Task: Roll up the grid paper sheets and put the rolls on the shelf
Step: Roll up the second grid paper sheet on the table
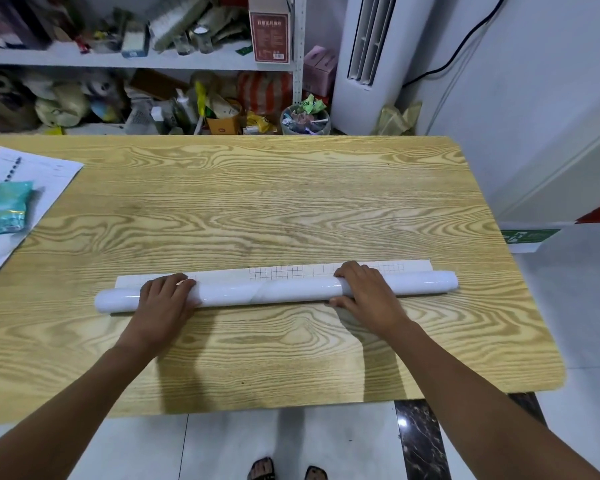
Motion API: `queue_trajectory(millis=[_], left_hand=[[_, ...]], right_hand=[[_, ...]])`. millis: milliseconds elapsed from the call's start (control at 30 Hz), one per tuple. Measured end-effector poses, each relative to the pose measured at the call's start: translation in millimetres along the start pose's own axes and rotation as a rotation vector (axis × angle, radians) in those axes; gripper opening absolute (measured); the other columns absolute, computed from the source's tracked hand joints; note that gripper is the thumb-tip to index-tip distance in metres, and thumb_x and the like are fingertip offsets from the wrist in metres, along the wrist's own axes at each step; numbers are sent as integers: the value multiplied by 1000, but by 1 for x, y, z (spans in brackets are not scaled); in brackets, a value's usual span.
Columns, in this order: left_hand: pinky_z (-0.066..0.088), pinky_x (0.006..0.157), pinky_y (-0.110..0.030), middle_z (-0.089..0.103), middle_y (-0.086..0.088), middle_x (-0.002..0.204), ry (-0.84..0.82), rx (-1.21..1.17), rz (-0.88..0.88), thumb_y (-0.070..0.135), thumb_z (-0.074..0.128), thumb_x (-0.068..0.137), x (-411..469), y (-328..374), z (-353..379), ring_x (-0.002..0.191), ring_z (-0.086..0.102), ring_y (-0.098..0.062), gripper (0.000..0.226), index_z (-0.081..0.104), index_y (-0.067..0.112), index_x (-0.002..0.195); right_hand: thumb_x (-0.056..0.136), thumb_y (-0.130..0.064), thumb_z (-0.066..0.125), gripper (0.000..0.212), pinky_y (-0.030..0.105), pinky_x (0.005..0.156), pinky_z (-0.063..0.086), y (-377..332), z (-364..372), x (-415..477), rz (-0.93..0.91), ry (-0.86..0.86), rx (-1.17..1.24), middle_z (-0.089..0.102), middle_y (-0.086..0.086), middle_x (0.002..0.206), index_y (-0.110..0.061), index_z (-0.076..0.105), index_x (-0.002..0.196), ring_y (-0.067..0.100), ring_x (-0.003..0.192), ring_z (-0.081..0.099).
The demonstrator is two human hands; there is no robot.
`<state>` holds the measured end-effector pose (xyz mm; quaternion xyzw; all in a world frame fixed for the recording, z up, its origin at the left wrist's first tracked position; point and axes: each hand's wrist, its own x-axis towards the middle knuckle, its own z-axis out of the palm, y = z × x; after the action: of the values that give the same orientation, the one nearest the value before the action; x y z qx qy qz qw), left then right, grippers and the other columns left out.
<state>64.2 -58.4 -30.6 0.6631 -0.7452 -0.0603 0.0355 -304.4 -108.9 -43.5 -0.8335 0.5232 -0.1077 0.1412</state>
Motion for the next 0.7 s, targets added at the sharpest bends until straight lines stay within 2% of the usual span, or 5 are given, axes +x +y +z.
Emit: queue_trajectory(millis=[133,333,400,500,700], left_hand=[[37,84,-52,55,-19,108,-74,95,4,66,13,87,1,-2,0,93,48,-38,78,55,6,111],[39,78,-51,44,-14,100,-121,156,13,68,13,86,9,-3,-7,83,44,-35,78,50,6,117],[39,78,-53,47,-15,97,-72,180,35,57,42,86,12,-3,-9,82,46,-35,63,46,5,121],[43,78,-56,56,-18,93,-55,139,61,32,78,65,18,-6,-7,80,55,-39,74,42,5,124],[34,90,-50,61,-16,97,32,48,109,51,26,88,24,-13,-2,85,58,-36,58,44,7,120]], right_hand=[[85,-54,36,54,37,87,42,0,-2,2,7,-5,-87,56,3,116,-14,59,112,25,98,47],[87,-49,26,56,41,85,42,-5,-6,11,42,-28,-118,57,5,113,-16,62,115,28,96,49],[89,-45,26,53,42,86,41,-6,-9,16,34,-36,-113,56,6,112,-16,59,119,28,96,51],[91,-39,32,45,41,87,40,-7,-11,22,48,-11,-108,57,7,112,-18,56,123,27,96,55],[91,-45,29,48,37,90,37,-10,-4,22,51,49,-152,60,6,109,-17,58,117,26,97,57]])
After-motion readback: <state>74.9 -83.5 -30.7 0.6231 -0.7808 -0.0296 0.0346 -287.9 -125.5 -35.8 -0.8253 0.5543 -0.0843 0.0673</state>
